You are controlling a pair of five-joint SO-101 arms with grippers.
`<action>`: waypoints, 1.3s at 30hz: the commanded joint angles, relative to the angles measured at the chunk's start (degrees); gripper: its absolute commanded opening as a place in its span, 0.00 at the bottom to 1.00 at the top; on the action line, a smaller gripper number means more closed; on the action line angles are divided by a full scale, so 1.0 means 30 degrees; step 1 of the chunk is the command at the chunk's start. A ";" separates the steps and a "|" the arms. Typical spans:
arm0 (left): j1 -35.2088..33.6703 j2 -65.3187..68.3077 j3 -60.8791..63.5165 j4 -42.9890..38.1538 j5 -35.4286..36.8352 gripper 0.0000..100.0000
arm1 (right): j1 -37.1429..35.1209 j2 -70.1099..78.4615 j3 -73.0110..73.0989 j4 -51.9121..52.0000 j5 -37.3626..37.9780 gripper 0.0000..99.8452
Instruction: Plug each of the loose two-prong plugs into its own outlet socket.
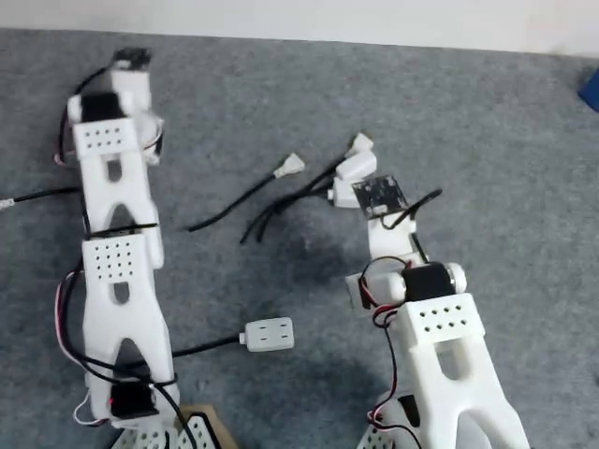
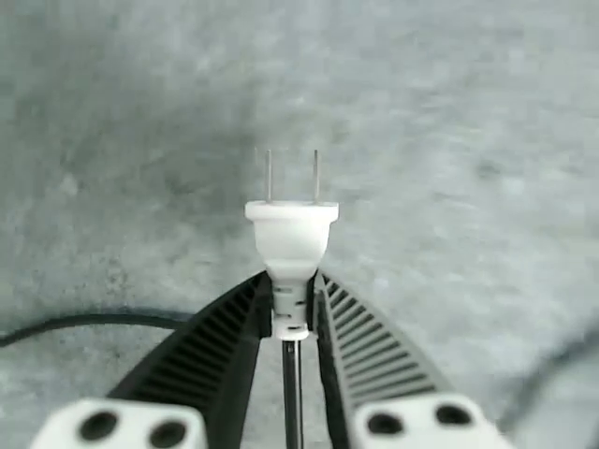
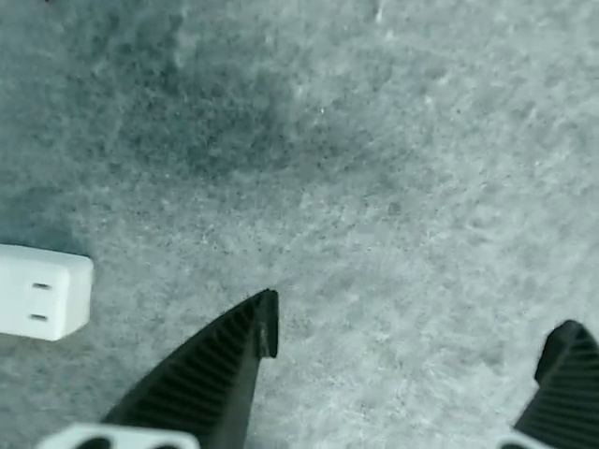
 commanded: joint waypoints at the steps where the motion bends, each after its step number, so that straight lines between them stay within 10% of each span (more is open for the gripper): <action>1: 0.2183 -0.5465 0.5201 0.0322 -0.1905 0.01 | 0.1861 0.0161 0.0073 -0.0249 0.0088 0.41; 8: 0.8425 -1.3729 1.6396 0.0264 -0.5011 0.01 | 0.7575 0.0044 0.0103 -0.0249 0.0000 0.41; 20: 1.7538 -1.5897 2.3165 -0.4249 -0.4982 0.02 | 2.1084 -0.1656 -0.3766 -0.0659 0.1348 0.41; 30: 1.9092 -1.6044 2.4689 -0.5832 -0.5040 0.35 | 1.9326 -0.1714 -0.2593 -0.0952 0.1934 0.41; 39: 1.3524 -1.5897 2.1201 -0.3223 -0.0264 0.24 | 1.3172 -0.1656 -0.1480 0.0835 0.3546 0.41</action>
